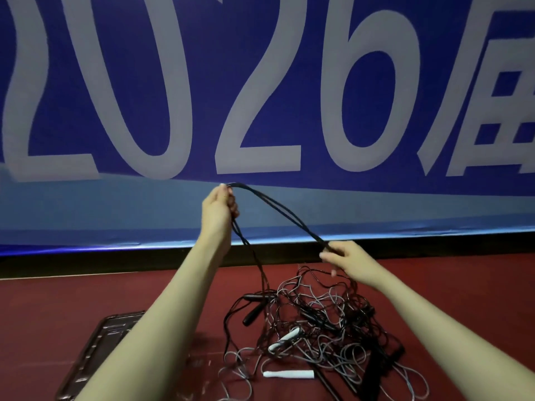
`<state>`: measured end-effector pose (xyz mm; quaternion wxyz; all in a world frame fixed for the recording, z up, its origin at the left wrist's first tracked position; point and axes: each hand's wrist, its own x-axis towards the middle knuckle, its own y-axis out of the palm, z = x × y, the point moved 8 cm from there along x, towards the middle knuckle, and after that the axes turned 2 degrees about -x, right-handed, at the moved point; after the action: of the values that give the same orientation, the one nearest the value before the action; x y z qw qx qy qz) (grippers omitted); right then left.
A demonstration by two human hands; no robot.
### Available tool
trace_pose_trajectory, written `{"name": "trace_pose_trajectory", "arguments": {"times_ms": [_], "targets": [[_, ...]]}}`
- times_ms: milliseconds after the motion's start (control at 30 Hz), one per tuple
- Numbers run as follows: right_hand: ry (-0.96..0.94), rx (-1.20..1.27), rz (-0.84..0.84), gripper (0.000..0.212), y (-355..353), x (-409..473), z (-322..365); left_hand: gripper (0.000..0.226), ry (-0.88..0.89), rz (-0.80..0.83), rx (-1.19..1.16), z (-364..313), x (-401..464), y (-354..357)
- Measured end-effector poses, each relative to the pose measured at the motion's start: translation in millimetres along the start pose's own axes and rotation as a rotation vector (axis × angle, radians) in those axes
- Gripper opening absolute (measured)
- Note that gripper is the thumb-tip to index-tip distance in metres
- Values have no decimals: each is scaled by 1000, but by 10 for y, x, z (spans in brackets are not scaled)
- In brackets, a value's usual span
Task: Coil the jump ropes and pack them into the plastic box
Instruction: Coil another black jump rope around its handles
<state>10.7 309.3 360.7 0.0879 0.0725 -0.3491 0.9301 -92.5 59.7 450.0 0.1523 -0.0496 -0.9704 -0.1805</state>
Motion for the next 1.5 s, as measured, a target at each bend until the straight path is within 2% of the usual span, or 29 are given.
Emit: {"name": "trace_pose_trajectory", "arguments": {"times_ms": [67, 133, 300, 333, 400, 467, 567, 633, 733, 900, 1033, 1100, 1233, 1333, 1500], "targets": [[44, 47, -14, 22, -46, -28, -228, 36, -30, -52, -57, 46, 47, -164], [64, 120, -72, 23, -123, -16, -262, 36, -42, -90, 1, 137, 15, -255], [-20, 198, -178, 27, -294, 147, 150, 19, -60, -68, 514, 382, -28, -291], [-55, 145, -177, 27, -340, 173, 284, 29, -24, -41, 610, 363, -27, -236], [-133, 4, -156, 25, -399, 192, 578, 52, 105, 78, 693, 223, -104, -2], [-193, -106, -121, 24, -416, 187, 819, 59, 209, 300, 666, 94, -271, 370], [-229, -139, -110, 23, -421, 159, 991, 40, 140, 592, 671, 164, -511, 783], [-242, -146, -107, 21, -418, 128, 1024, 22, 127, 633, 757, 201, -551, 869], [-258, -150, -79, 20, -352, 93, 1012, 22, 136, 654, 806, 190, -558, 899], [-192, -54, -48, 21, -313, 140, 781, 31, 88, 452, 505, 58, -461, 805], [-34, -44, 141, 17, -129, 186, 107, 33, 62, 222, 97, -182, -314, 637], [36, 2, 170, 18, -25, 172, -246, 34, 26, 122, -81, -229, -223, 496], [124, -69, 286, 24, 283, 104, -800, 34, 7, 1, -337, -237, -134, 266], [182, 34, 147, 29, 256, 136, -936, 35, 38, -38, -169, -144, -66, 123], [111, 203, -217, 30, -310, 316, -370, 33, -44, -142, 305, 220, 44, -292]]}}
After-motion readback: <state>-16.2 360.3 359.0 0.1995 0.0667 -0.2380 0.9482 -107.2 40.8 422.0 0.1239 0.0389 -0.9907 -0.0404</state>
